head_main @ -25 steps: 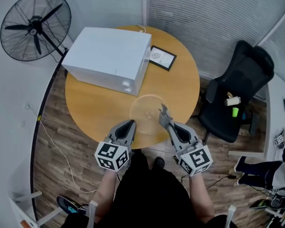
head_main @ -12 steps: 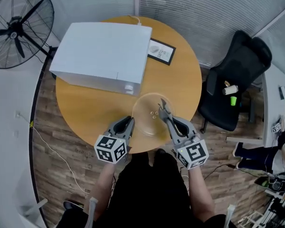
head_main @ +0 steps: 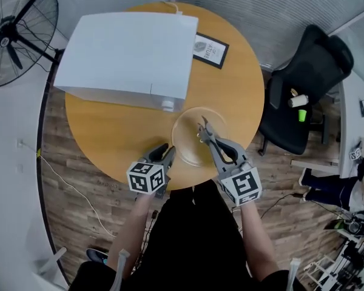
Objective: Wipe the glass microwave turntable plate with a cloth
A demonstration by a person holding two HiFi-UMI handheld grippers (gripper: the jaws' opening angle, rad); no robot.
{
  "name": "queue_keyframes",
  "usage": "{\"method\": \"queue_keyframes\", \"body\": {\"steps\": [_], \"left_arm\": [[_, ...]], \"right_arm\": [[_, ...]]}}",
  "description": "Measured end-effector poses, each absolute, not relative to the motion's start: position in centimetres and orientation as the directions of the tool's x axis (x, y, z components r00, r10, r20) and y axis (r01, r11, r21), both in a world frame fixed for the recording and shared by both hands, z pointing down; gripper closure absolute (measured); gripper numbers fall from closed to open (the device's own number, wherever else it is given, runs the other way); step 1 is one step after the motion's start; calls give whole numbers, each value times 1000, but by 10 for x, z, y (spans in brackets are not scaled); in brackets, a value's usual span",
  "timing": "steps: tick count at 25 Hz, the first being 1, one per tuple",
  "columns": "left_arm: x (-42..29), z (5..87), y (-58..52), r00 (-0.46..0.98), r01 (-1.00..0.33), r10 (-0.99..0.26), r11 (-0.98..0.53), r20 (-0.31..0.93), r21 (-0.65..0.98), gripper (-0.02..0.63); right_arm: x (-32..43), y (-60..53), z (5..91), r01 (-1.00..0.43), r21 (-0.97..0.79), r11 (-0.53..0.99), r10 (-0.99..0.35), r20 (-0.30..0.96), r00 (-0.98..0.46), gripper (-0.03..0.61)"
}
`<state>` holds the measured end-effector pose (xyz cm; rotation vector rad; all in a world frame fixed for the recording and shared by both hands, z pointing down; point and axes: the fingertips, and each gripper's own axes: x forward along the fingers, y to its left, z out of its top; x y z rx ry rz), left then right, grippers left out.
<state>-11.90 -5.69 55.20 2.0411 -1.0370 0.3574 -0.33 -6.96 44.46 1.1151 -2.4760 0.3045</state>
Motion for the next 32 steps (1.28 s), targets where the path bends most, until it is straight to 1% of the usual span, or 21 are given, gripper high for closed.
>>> {"method": "queue_keyframes", "body": {"steps": [6, 9, 19, 25, 29, 31, 32], "left_arm": [[-116, 592, -62, 636, -751, -515, -244, 574, 614, 508], [-119, 609, -66, 624, -748, -512, -176, 590, 639, 485], [-116, 642, -70, 663, -664, -478, -19, 577, 747, 483], [-110, 653, -68, 677, -642, -459, 14, 576, 766, 488], [-113, 656, -68, 664, -650, -459, 36, 591, 759, 542], [-115, 659, -67, 659, -653, -455, 50, 600, 756, 580], [-116, 659, -67, 658, -653, -452, 56, 602, 756, 583]], "right_arm": [[-16, -80, 481, -706, 4, 708, -607, 514, -606, 557], [-20, -85, 496, -690, 6, 723, -584, 537, -608, 557], [-36, -102, 541, -647, 7, 762, -527, 587, -615, 557], [-41, -110, 551, -643, 4, 766, -521, 589, -617, 557], [-43, -112, 556, -637, 5, 771, -514, 595, -617, 557], [-45, -113, 561, -635, 3, 772, -510, 600, -617, 557], [-46, -114, 565, -633, 3, 774, -506, 603, -616, 557]]}}
